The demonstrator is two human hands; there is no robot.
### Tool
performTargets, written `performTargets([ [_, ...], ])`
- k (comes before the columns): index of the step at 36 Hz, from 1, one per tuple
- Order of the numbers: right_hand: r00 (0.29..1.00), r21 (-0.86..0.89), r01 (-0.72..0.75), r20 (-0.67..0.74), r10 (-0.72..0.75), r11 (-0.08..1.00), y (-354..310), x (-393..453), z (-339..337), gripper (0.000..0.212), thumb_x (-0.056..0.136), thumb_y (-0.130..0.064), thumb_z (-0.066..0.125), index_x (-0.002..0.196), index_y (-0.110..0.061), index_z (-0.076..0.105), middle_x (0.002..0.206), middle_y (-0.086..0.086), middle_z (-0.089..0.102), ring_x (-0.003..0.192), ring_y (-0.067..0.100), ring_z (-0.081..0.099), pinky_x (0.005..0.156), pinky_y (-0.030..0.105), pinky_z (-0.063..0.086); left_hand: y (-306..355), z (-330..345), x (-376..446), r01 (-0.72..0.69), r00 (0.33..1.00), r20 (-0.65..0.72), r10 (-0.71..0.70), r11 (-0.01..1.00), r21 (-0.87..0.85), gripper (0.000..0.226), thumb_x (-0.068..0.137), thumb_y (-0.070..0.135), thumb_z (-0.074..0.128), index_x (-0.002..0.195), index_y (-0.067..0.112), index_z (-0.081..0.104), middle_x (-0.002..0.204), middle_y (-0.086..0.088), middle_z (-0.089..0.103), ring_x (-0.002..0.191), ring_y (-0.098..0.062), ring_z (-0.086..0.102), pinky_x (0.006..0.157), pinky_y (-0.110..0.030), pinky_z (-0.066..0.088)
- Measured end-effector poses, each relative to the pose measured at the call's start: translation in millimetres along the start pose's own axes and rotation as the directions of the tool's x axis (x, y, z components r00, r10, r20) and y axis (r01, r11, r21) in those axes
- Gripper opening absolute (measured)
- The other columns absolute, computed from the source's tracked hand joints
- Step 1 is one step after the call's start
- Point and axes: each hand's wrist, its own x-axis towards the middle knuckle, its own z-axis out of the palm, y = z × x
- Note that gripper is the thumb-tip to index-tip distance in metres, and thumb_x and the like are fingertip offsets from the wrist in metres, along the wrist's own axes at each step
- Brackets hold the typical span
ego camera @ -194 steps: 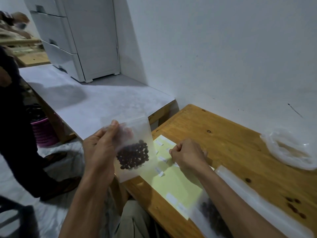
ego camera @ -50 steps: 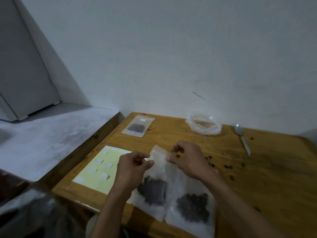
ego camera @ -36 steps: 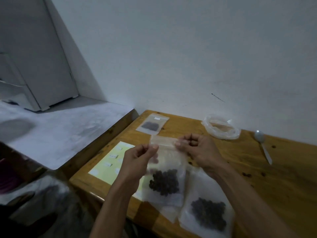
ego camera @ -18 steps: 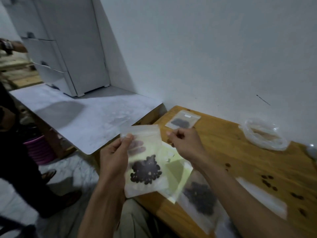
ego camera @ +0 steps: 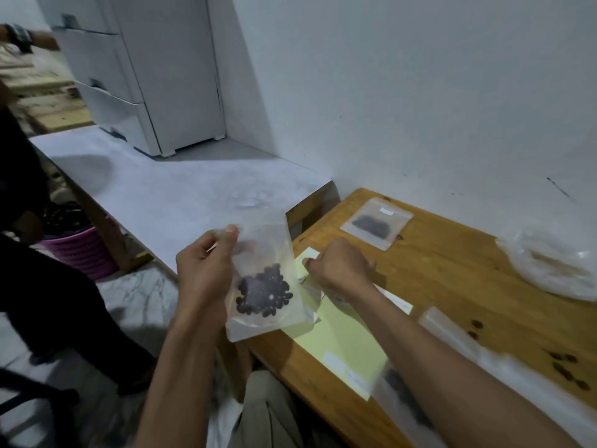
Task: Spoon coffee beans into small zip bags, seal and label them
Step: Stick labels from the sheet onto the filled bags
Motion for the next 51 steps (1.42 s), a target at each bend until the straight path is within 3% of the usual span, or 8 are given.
performTargets([
  [8, 0.999, 0.064, -0.048, 0.008, 0.047, 0.997, -10, -5, -4, 0.018, 0.087, -0.035, 0.069, 0.088, -0.019, 0.060, 0.089, -0.001, 0.063, 0.093, 0.026, 0.056, 0.084, 0.041, 0.028, -10, -4, -1, -0.024, 0.999, 0.029, 0.024, 1.000, -0.011, 0.031, 0.095, 0.026, 0.064, 0.096, -0.004, 0.068, 0.077, 0.000, 0.077, 0.073, -0.007, 0.071, 0.070, -0.027, 0.055],
  [15, 0.998, 0.088, -0.042, 0.043, 0.039, 0.995, -13, -4, -4, 0.017, 0.091, -0.032, 0.067, 0.087, -0.016, 0.064, 0.087, 0.002, 0.066, 0.091, 0.026, 0.057, 0.084, 0.041, 0.027, -12, -6, -2, -0.021, 0.999, 0.041, 0.022, 0.999, -0.034, 0.033, 0.095, 0.025, 0.064, 0.096, -0.008, 0.067, 0.077, -0.002, 0.077, 0.078, -0.008, 0.071, 0.089, -0.036, 0.055],
  [20, 0.997, 0.202, -0.006, 0.074, -0.009, 0.979, -11, -2, -9, 0.025, 0.095, -0.033, 0.063, 0.077, -0.017, 0.061, 0.079, 0.000, 0.066, 0.084, 0.021, 0.064, 0.081, 0.040, 0.048, -12, -8, -3, -0.011, 1.000, 0.026, 0.012, 1.000, -0.021, 0.024, 0.094, 0.026, 0.066, 0.084, 0.005, 0.073, 0.078, -0.002, 0.077, 0.086, -0.016, 0.070, 0.099, -0.045, 0.052],
  [24, 0.986, 0.558, 0.128, 0.021, -0.168, 0.820, -6, -21, -49, 0.019, 0.093, -0.026, 0.069, 0.079, -0.013, 0.068, 0.077, -0.001, 0.069, 0.074, 0.012, 0.064, 0.063, 0.026, 0.052, -9, -6, -7, 0.007, 1.000, 0.020, -0.006, 1.000, -0.015, 0.025, 0.093, 0.026, 0.067, 0.072, 0.016, 0.076, 0.080, -0.003, 0.077, 0.092, -0.021, 0.071, 0.101, -0.049, 0.051],
  [28, 0.913, 0.671, 0.302, 0.000, -0.407, 0.677, -4, -44, -93, 0.011, 0.084, -0.023, 0.079, 0.085, -0.014, 0.073, 0.080, 0.003, 0.074, 0.068, 0.007, 0.064, 0.064, 0.022, 0.053, -7, 9, -17, 0.006, 0.999, 0.049, -0.006, 1.000, 0.000, 0.031, 0.094, 0.024, 0.067, 0.081, -0.004, 0.069, 0.073, -0.004, 0.074, 0.077, -0.019, 0.069, 0.086, -0.043, 0.055],
  [33, 0.871, 0.512, 0.401, 0.045, -0.490, 0.759, 3, -51, -108, 0.012, 0.080, -0.020, 0.083, 0.081, -0.014, 0.072, 0.076, 0.001, 0.074, 0.068, 0.012, 0.068, 0.062, 0.021, 0.055, -5, 41, -41, 0.083, 0.982, 0.165, -0.087, 0.996, 0.029, 0.023, 0.096, 0.024, 0.063, 0.082, 0.009, 0.074, 0.077, -0.007, 0.076, 0.075, -0.022, 0.075, 0.067, -0.035, 0.054],
  [43, 0.908, 0.236, 0.418, -0.089, -0.409, 0.877, 39, -62, -127, 0.013, 0.081, -0.027, 0.081, 0.077, -0.020, 0.069, 0.070, -0.009, 0.069, 0.065, 0.003, 0.065, 0.068, 0.032, 0.058, -1, 80, -80, 0.051, 0.938, 0.338, -0.072, 0.996, 0.069, 0.016, 0.094, 0.022, 0.065, 0.093, 0.010, 0.075, 0.091, -0.013, 0.077, 0.086, -0.028, 0.075, 0.077, -0.046, 0.058],
  [51, 0.961, 0.324, 0.242, -0.211, -0.179, 0.915, 72, -68, -142, 0.036, 0.069, -0.044, 0.085, 0.090, -0.028, 0.060, 0.089, -0.014, 0.061, 0.084, 0.007, 0.060, 0.075, 0.034, 0.055, -2, 110, -93, -0.023, 0.923, 0.384, -0.021, 0.994, 0.109, 0.014, 0.087, 0.007, 0.071, 0.098, 0.015, 0.072, 0.086, -0.005, 0.078, 0.082, -0.022, 0.076, 0.072, -0.041, 0.058],
])
